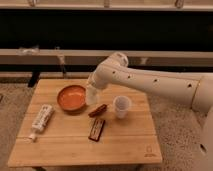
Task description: Place the white sponge in the ceramic cup
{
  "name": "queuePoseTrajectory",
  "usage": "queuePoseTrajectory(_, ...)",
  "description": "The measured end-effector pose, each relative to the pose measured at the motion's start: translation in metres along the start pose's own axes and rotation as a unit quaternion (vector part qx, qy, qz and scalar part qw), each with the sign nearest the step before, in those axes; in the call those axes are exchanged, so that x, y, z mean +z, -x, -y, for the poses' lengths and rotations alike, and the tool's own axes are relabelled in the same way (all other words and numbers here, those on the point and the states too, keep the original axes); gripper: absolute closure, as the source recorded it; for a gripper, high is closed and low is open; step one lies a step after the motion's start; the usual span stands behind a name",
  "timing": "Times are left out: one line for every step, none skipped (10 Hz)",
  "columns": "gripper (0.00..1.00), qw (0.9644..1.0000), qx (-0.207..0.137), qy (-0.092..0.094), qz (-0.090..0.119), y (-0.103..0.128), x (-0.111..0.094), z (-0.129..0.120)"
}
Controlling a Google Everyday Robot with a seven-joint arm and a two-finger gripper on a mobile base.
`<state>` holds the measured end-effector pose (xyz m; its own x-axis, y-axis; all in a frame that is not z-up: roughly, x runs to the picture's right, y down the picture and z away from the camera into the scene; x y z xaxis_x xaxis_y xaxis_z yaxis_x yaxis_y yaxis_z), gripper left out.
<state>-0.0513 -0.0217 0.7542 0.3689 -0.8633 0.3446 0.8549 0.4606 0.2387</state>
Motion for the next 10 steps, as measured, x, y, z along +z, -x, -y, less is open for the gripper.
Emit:
queuePoseTrajectory(1.0, 0.9997, 0.02, -0.004, -0.015, -0.01, -0.005, -0.008)
queuePoseTrajectory(1.0, 0.9985, 0.044, -0.006, -0.031, -0.019, -0.01, -0.021)
queuePoseTrajectory(1.0, 0.9964, 0.07, -0.012, -0.046, -0.025, -0.019, -0.037)
queuePoseTrajectory(1.0, 0.9946, 0.088, -0.014, -0.055, -0.028, -0.024, -0.049)
queuePoseTrajectory(1.0, 0.9907, 0.117, -0.015, -0.069, -0.032, -0.031, -0.069)
queuePoseTrajectory(1.0, 0.9868, 0.139, -0.014, -0.082, -0.034, -0.035, -0.08)
queuePoseTrajectory(1.0, 0.9839, 0.153, -0.011, -0.092, -0.035, -0.037, -0.086)
queuePoseTrajectory(1.0, 0.9797, 0.171, -0.007, -0.105, -0.036, -0.037, -0.092)
queuePoseTrajectory(1.0, 0.976, 0.186, -0.002, -0.113, -0.037, -0.037, -0.1)
queuePoseTrajectory(1.0, 0.9722, 0.201, 0.003, -0.12, -0.04, -0.036, -0.11)
